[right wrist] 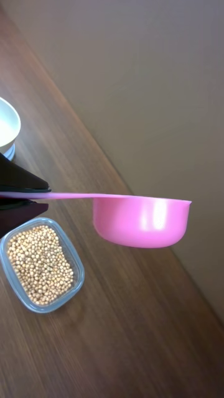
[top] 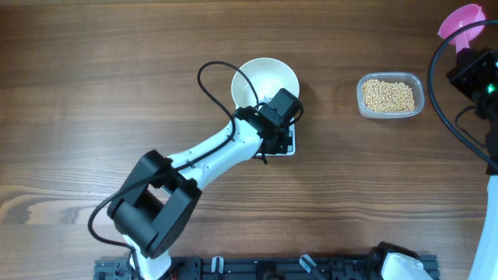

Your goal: Scoop item into bowl and weigh 150g on scale

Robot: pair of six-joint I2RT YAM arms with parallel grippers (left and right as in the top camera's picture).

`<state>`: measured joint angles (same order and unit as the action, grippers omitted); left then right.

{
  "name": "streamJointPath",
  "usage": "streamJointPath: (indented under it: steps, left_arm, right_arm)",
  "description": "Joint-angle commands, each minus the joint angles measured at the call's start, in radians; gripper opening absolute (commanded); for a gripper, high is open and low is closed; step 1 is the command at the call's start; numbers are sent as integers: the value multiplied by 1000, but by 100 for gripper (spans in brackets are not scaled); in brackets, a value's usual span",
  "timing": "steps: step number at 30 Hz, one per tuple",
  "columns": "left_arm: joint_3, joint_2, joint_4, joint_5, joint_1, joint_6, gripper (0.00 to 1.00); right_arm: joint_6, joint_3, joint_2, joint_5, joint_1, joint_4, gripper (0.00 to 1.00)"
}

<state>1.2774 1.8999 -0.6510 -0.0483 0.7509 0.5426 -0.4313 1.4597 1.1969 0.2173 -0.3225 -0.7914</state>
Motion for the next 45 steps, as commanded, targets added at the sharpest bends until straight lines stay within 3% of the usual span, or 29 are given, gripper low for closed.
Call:
streamJointPath:
  steps: [1,45]
  left_arm:
    - [-2,39,36,-21,-2,-13,4]
    - [1,60,68,-77,-3,-15,4]
  right_arm:
    - [39,29,4,4,-4,5,4]
    - [34,29,4,-11,-4,-32,4]
